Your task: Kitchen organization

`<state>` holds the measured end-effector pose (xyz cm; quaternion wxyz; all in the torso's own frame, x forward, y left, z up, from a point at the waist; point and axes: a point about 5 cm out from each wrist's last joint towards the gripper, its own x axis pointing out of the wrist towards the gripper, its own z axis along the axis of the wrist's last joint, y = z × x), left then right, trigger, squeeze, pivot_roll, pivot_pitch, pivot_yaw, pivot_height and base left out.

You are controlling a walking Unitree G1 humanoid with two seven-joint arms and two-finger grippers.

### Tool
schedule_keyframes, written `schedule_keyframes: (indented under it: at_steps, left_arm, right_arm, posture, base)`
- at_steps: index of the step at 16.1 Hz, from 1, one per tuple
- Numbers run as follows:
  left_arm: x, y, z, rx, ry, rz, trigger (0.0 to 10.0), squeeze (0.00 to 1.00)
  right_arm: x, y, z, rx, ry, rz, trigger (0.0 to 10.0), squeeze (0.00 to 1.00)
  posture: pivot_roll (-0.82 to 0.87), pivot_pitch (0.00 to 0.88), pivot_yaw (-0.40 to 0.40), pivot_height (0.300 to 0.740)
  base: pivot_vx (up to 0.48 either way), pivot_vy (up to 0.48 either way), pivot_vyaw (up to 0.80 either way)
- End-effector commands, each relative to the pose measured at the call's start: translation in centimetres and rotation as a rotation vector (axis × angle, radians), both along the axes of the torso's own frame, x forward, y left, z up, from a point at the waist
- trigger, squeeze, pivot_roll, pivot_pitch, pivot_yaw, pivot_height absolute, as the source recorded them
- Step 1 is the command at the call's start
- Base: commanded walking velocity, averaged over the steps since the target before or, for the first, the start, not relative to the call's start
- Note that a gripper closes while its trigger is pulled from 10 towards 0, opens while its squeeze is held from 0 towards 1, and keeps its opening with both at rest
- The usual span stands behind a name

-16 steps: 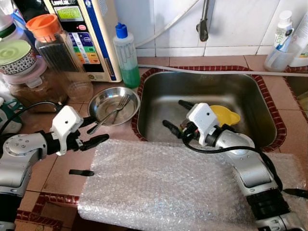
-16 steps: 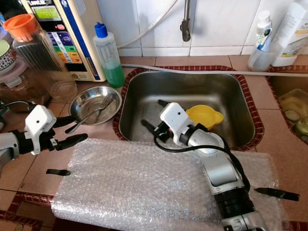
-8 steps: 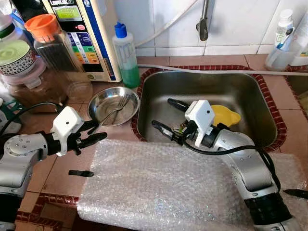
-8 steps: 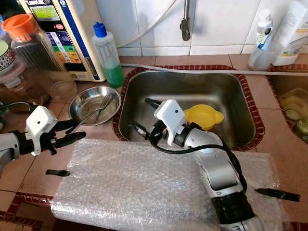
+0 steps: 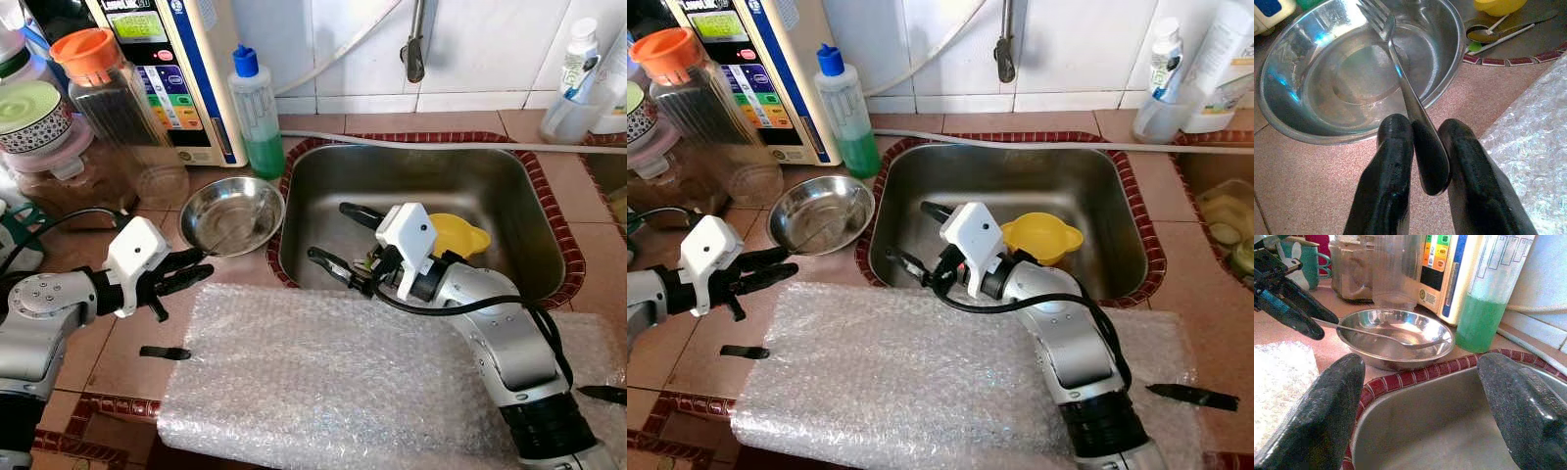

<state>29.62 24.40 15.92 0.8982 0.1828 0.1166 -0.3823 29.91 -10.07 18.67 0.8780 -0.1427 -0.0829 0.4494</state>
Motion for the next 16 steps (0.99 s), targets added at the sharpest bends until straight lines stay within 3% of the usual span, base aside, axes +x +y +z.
schedule_keyframes:
  at_steps: [1,6,10,14,16]
  left_arm:
    - [0.0,0.5,-0.1,0.024,0.011,0.010,0.0,0.00]
    - [0.3,0.4,0.8,0.027,-0.037,0.012,0.0,0.00]
    - [0.9,0.5,2.5,0.005,-0.160,0.060,0.0,0.00]
    - [0.9,0.7,2.5,0.026,-0.175,0.076,0.0,0.00]
    - [1.3,1.1,3.8,0.034,-0.265,0.113,0.0,0.00]
  right_arm:
    - [-0.3,0.5,0.4,-0.001,-0.020,0.019,10.0,0.00]
    - [-0.2,0.4,0.5,0.001,-0.023,0.012,10.0,0.00]
    - [0.0,0.3,0.2,0.018,-0.014,-0.008,10.0,0.00]
    - [0.6,-0.2,0.4,0.029,-0.033,-0.054,10.0,0.00]
    - [1.1,-0.6,0.7,0.054,-0.047,-0.106,10.0,0.00]
  posture:
    - [-0.20,0.164,0.142,0.740]
    - [-0.19,0.164,0.142,0.740]
    - [-0.19,0.159,0.140,0.740]
    - [-0.19,0.153,0.140,0.740]
    - [-0.19,0.151,0.140,0.740]
  base:
    - [0.000,0.000,0.00]
    - [0.000,0.000,0.00]
    - [0.000,0.000,0.00]
    - [0.000,0.000,0.00]
    - [0.000,0.000,0.00]
